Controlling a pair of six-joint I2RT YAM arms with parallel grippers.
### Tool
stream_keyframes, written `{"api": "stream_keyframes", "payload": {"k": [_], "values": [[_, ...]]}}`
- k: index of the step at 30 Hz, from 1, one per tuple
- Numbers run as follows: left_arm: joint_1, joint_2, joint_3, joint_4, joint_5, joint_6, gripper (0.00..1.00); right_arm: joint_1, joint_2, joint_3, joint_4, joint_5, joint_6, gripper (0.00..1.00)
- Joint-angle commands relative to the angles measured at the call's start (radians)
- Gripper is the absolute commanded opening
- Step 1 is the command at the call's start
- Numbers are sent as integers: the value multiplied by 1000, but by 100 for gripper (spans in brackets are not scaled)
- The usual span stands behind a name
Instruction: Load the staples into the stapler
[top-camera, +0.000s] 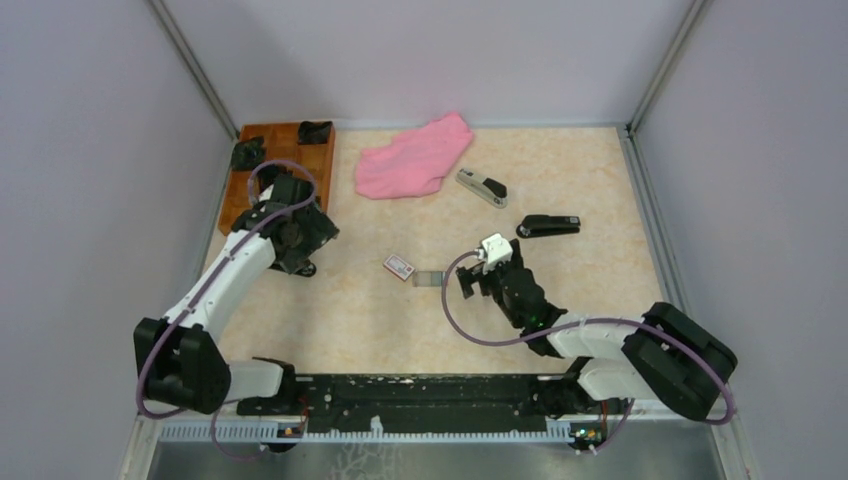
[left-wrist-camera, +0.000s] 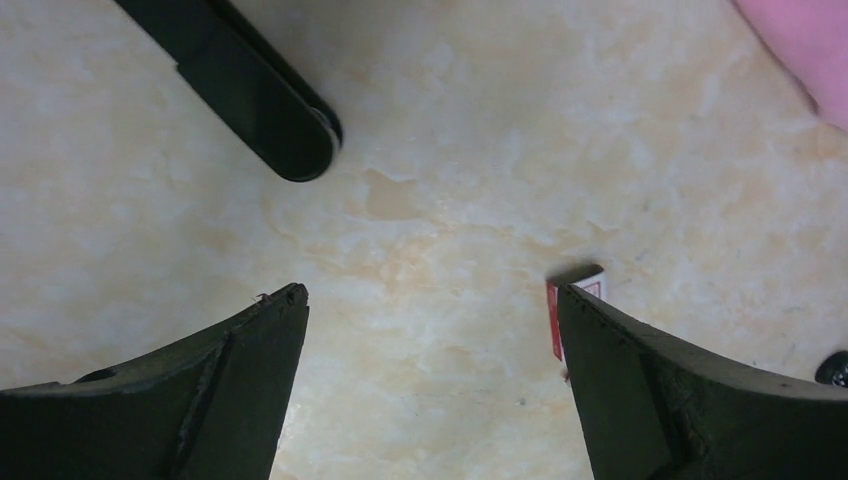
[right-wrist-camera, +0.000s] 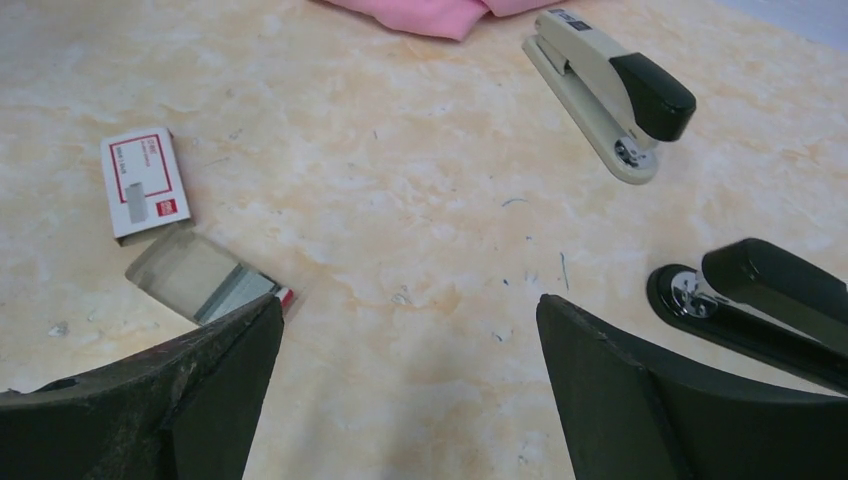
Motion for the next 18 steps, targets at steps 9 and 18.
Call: {"api": "stream_keyframes", "payload": {"k": [9,18], "values": [[240,179,36,-75,56,27,94,-2,-34,-115,293,177,-62,96],[291,356,101,-72,88,6,76,-2,-68,-121,275,195,-60,95]]}}
